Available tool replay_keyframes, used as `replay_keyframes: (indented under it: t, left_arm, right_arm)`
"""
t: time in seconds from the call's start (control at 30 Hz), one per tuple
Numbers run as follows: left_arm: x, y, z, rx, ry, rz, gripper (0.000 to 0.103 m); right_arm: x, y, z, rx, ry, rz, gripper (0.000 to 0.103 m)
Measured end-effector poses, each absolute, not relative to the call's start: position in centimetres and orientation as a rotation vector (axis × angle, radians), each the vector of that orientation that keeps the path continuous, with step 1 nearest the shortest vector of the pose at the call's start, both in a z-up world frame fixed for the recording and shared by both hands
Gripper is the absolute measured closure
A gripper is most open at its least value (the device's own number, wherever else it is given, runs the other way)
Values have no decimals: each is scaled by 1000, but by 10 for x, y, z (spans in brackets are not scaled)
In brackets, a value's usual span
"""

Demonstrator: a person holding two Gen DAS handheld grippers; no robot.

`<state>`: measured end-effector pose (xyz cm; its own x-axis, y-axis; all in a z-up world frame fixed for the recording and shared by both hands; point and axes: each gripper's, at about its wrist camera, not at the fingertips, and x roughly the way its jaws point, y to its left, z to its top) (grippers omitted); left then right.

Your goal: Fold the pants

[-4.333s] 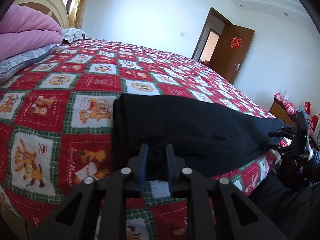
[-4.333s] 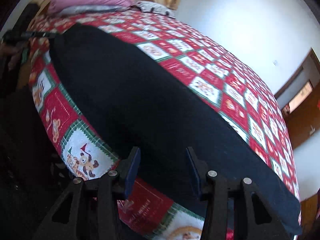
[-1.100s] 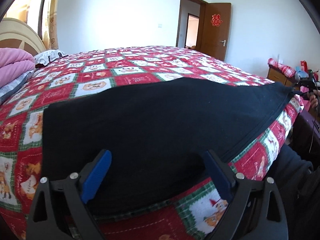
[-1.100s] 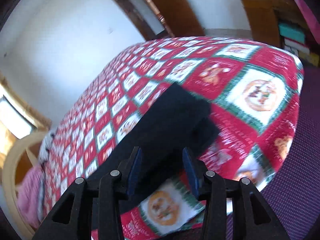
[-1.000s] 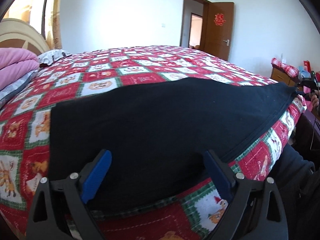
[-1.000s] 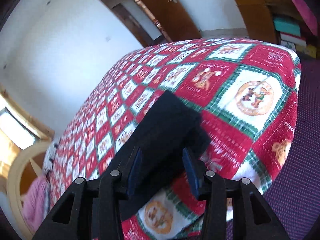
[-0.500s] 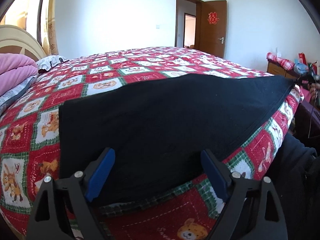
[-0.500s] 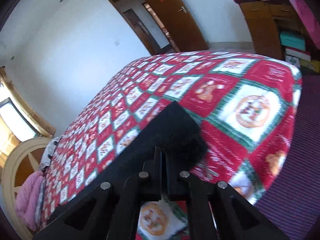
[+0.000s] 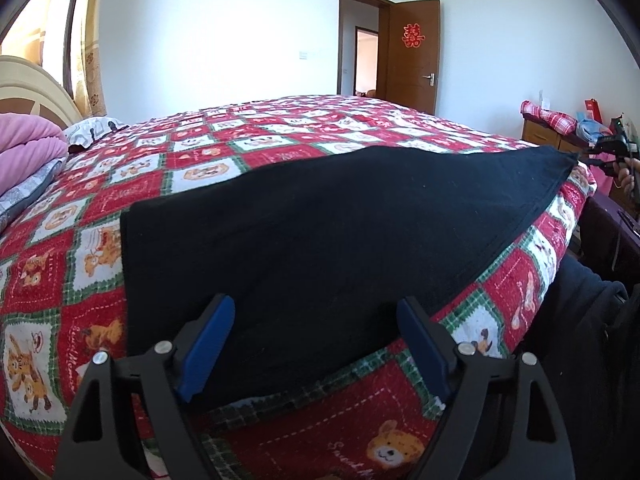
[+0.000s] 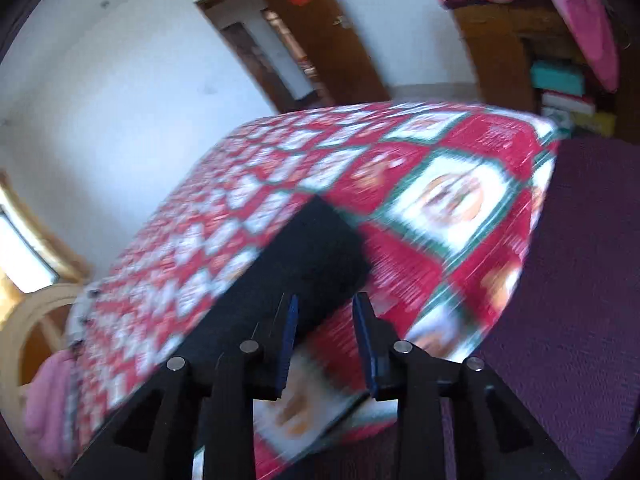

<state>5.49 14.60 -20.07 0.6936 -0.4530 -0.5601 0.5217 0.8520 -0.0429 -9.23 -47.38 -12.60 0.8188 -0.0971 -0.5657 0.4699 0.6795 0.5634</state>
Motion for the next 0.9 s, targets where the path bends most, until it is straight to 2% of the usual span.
replay_keyframes:
  t: [0.33,0.8,0.87,0.9]
  left_arm:
    - [54,173,-192,53,570,-499,17]
    - [58,193,-201,-5,550,-485,17]
    - [58,195,-202,-13,550,-489,17]
    - [58,196,-202,-12,549,-488,17]
  right_arm:
    - [-25,-370,-177,783,763,21,73]
    - [8,-331,-201,750,824,24,73]
    - [13,-328,-205,739,821,15,78]
    - [15,-328,-207,735,826,8,92]
